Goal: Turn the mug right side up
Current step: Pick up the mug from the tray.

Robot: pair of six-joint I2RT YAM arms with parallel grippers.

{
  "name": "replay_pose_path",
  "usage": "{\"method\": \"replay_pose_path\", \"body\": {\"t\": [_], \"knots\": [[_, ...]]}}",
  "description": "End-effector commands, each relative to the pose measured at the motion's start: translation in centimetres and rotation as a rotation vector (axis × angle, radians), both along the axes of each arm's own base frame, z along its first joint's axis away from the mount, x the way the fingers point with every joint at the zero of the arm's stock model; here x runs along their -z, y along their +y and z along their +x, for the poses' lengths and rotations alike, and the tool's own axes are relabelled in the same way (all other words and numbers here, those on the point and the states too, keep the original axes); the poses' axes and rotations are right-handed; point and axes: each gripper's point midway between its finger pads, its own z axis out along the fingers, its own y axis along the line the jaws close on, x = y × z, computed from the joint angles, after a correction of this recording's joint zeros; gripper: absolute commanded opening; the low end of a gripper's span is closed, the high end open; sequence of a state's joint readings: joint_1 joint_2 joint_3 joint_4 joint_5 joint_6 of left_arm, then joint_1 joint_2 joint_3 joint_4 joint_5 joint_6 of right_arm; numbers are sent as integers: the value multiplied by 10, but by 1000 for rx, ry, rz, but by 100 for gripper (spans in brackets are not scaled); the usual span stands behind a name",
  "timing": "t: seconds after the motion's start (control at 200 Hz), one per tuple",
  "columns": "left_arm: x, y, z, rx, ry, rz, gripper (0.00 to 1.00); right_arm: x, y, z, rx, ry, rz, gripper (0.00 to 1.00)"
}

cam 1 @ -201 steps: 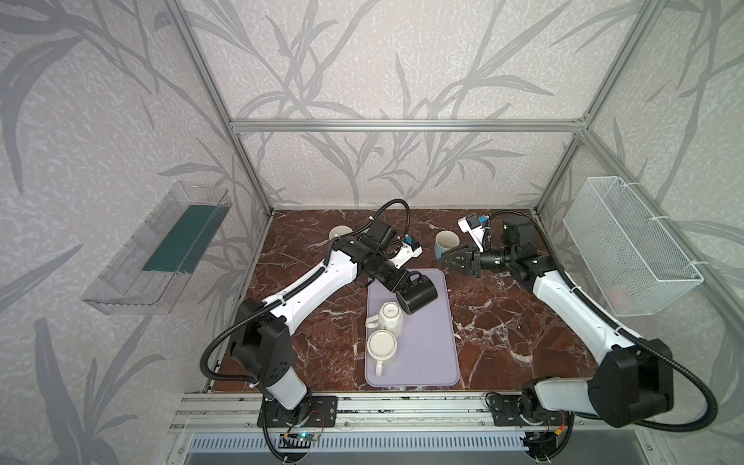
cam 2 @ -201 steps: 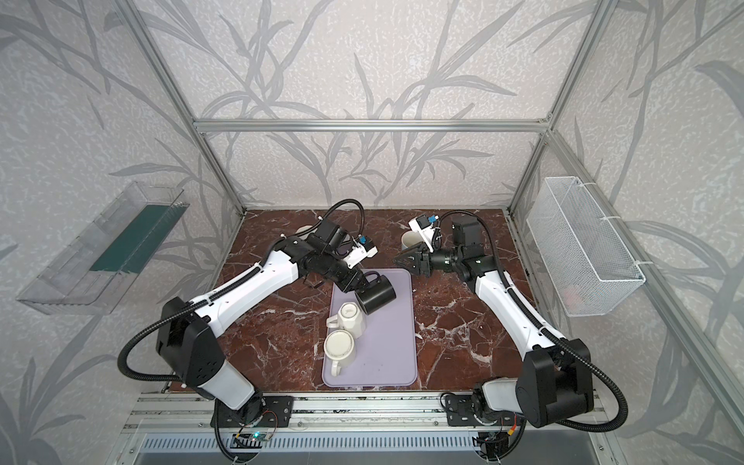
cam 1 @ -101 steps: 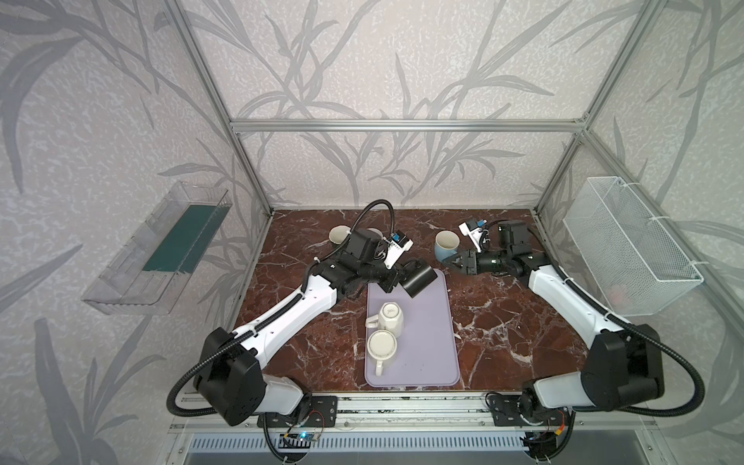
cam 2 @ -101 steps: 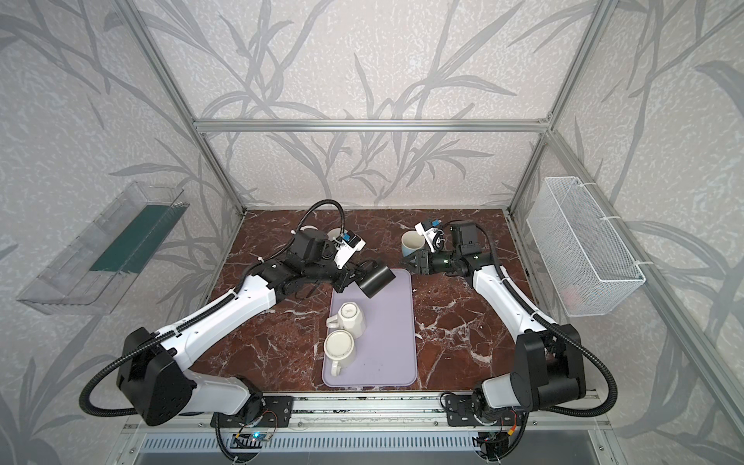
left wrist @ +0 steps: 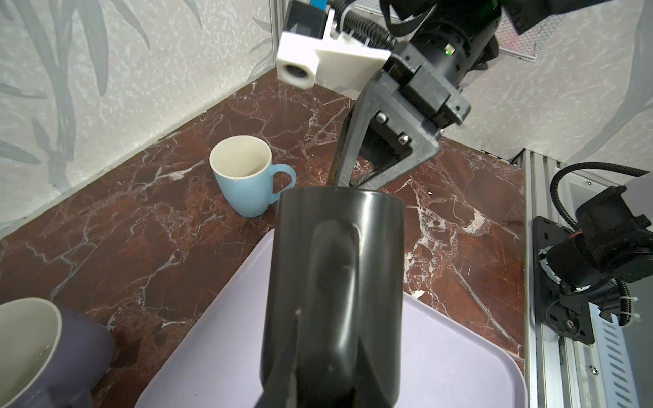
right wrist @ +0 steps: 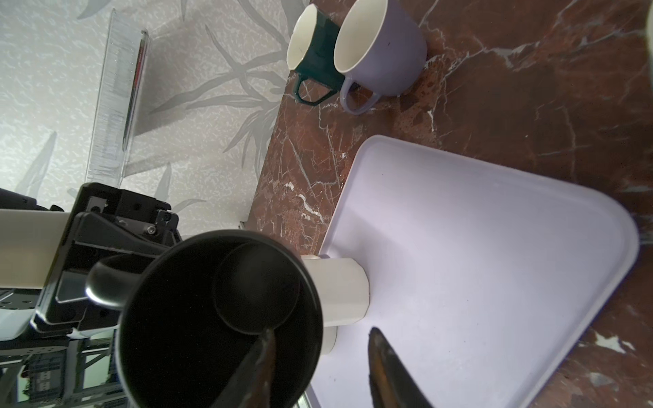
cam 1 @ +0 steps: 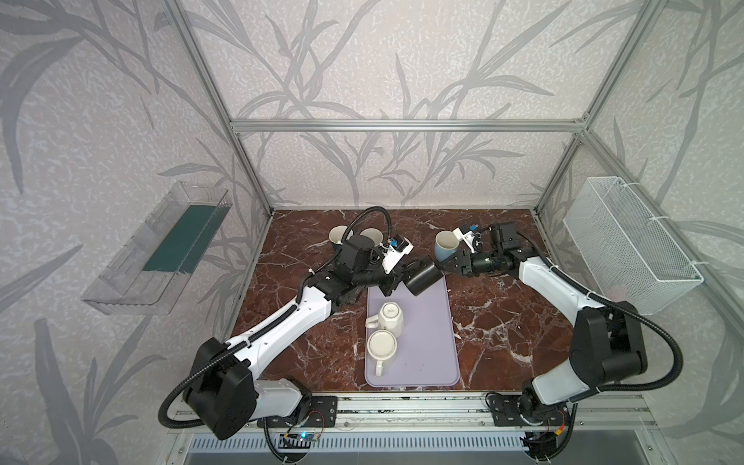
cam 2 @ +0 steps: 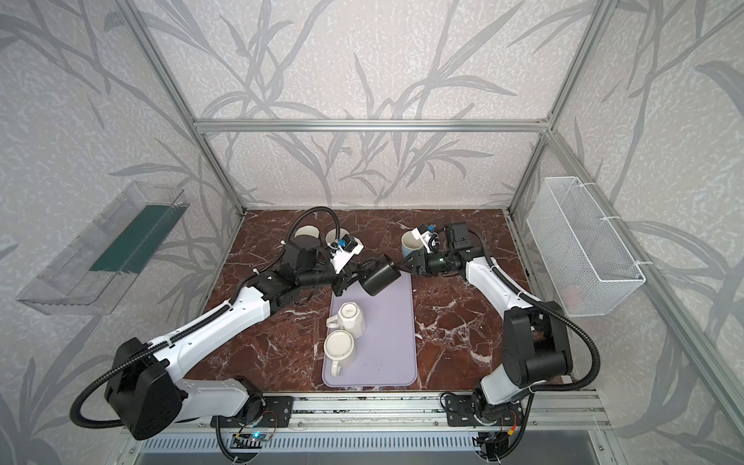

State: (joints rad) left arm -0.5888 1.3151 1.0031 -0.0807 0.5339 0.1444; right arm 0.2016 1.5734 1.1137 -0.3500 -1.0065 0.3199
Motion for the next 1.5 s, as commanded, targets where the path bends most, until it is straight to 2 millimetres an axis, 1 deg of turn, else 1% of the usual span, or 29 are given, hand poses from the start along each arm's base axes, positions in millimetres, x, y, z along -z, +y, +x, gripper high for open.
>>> {"method": "replay_pose_path", "body": {"t": [0.0, 0.1, 0.185, 0.225, 0.285, 0.44, 0.65, 0.745, 0.78, 0.825, 0.975, 1.154, 1.344, 1.494], "knots": [[-52, -6, -3, 58, -163, -108, 0, -12, 9, -4, -41, 23, 50, 42], [-51, -8, -5, 71, -157, -107, 0, -12, 17, -7, -68, 42, 82, 42], [-50, -9, -7, 89, -151, -105, 0, -11, 25, -10, -98, 59, 95, 39], [-50, -10, -8, 96, -146, -103, 0, -11, 28, -12, -113, 66, 100, 36], [-50, -10, -9, 102, -144, -103, 0, -11, 32, -15, -134, 75, 104, 28], [-49, -9, -9, 99, -144, -102, 0, -11, 35, -17, -146, 85, 102, 0], [-45, -10, -9, 97, -110, -74, 0, -16, 31, -17, -131, 52, 63, 0], [-42, -12, -13, 126, -73, -52, 21, -17, 28, -18, -124, 33, 17, 0], [-42, -12, -13, 132, -60, -45, 25, -16, 26, -18, -121, 34, -2, 0], [-42, -13, -15, 139, -44, -35, 27, -13, 23, -18, -116, 31, -33, 0], [-37, -13, -18, 159, 15, 20, 30, -3, 15, -19, -102, 29, -116, 0], [-28, -10, -22, 164, 68, 96, 32, 3, 8, -20, -97, 13, -201, 0], [-12, -4, -27, 156, 137, 218, 31, 9, 2, -24, -112, -14, -333, 0], [3, 2, -27, 140, 168, 332, 30, 10, 2, -25, -125, -25, -377, 0]]}}
